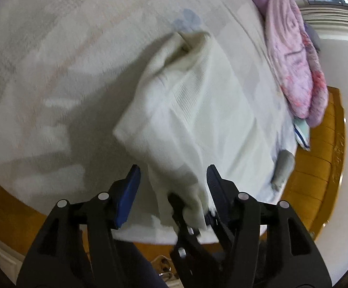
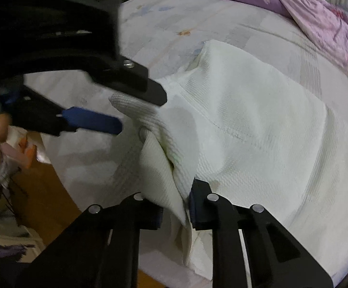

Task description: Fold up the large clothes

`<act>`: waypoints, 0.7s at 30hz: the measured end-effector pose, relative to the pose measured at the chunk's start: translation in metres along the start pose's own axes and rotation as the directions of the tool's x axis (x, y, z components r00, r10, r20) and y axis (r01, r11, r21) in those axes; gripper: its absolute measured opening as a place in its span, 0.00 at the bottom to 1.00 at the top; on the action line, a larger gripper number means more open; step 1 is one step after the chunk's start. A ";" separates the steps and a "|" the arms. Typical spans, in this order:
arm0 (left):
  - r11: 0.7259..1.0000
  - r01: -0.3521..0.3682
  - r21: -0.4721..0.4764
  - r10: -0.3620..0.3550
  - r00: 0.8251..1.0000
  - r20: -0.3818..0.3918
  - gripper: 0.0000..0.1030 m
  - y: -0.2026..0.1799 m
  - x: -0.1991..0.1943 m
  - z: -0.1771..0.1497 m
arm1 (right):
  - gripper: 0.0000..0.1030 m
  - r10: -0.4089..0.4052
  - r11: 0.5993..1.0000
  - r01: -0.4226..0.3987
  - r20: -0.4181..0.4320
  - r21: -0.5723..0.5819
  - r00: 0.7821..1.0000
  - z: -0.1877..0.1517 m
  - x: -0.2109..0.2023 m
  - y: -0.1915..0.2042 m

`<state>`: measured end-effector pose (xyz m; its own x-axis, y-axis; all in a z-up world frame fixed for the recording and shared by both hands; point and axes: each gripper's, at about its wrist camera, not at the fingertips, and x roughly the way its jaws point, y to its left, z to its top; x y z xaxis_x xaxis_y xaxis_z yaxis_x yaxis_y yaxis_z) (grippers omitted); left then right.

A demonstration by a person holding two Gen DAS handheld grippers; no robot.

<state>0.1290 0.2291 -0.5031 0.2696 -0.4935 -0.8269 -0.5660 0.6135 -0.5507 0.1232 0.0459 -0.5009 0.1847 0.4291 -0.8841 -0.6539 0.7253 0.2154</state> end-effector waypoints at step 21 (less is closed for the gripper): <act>0.709 -0.116 0.695 0.041 0.991 0.124 0.13 -0.299 0.073 -0.145 | 0.08 0.008 0.525 -0.357 0.414 0.773 0.910 -0.122 -0.162 -0.213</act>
<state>0.2054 -0.0799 -0.3825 0.3413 -0.3876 -0.8563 0.1092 0.9212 -0.3734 0.1431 -0.2440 -0.4546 0.4666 0.6196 -0.6312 0.1582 0.6437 0.7487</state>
